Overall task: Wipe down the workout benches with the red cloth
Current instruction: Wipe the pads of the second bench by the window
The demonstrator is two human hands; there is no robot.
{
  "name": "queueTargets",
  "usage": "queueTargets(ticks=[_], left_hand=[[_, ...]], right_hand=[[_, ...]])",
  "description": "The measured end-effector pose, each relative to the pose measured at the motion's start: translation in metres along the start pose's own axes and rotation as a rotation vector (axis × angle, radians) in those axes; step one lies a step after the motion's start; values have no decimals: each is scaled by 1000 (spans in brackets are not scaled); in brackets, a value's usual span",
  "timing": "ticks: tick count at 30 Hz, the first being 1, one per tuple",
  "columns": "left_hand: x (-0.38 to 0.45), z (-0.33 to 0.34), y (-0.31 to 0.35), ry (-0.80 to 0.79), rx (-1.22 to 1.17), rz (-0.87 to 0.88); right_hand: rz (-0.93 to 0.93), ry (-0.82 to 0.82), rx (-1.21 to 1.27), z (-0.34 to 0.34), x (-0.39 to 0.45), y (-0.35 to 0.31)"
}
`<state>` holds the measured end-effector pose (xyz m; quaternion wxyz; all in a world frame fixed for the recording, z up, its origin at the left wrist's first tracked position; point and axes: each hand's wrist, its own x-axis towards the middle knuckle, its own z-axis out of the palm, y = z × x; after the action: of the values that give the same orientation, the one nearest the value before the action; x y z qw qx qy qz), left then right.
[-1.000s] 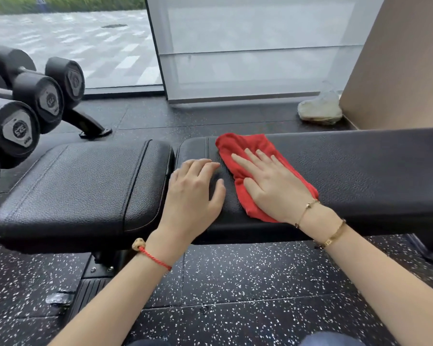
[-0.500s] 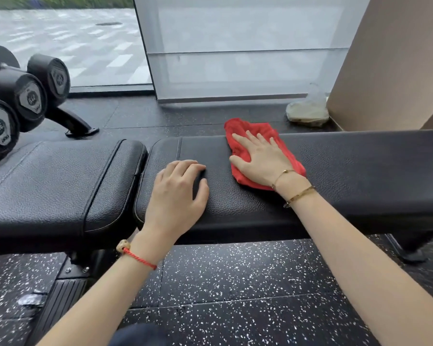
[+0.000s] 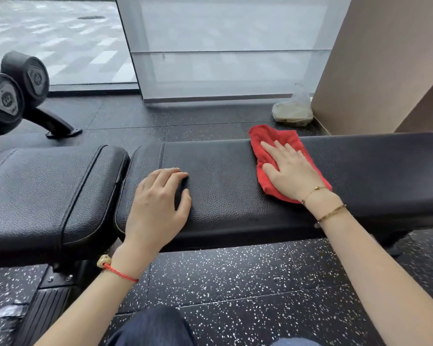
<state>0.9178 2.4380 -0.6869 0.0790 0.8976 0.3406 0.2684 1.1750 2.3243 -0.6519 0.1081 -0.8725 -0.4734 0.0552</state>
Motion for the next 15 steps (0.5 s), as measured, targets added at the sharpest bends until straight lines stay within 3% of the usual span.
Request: queueTargets(ticks=[3, 9, 15], left_hand=[[-1, -2, 1, -13, -1, -5], [0, -5, 3, -38, -7, -14], [-1, -6, 4, -41, -11, -10]], right_hand=[[-30, -1, -29, 6, 0, -19], [-270, 45, -47, 20, -51, -47], [-155, 91, -7, 11, -63, -7]])
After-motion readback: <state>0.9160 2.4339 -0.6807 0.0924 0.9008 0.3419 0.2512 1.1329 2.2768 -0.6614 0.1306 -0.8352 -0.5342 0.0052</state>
